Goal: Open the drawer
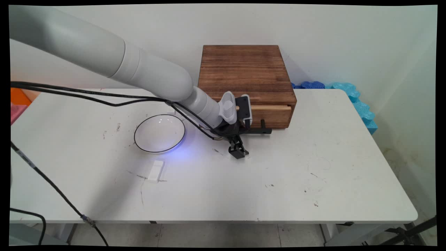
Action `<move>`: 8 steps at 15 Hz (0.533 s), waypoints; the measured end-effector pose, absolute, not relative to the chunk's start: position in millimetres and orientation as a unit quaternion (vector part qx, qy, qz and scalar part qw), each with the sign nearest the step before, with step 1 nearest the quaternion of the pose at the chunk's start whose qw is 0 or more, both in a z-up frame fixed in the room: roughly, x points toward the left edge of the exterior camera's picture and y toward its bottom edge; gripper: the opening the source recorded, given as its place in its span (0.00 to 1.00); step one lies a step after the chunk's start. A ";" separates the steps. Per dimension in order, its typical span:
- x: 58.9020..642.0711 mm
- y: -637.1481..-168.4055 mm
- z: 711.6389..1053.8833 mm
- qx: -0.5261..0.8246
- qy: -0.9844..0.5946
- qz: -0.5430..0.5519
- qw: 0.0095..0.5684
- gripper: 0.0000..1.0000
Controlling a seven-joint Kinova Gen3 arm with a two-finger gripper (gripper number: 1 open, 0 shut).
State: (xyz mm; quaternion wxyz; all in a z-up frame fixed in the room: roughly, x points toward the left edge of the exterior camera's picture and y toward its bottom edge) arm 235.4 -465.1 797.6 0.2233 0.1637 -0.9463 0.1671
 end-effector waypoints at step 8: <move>222.0 -437.5 797.6 0.162 -0.950 0.145 0.224 1.00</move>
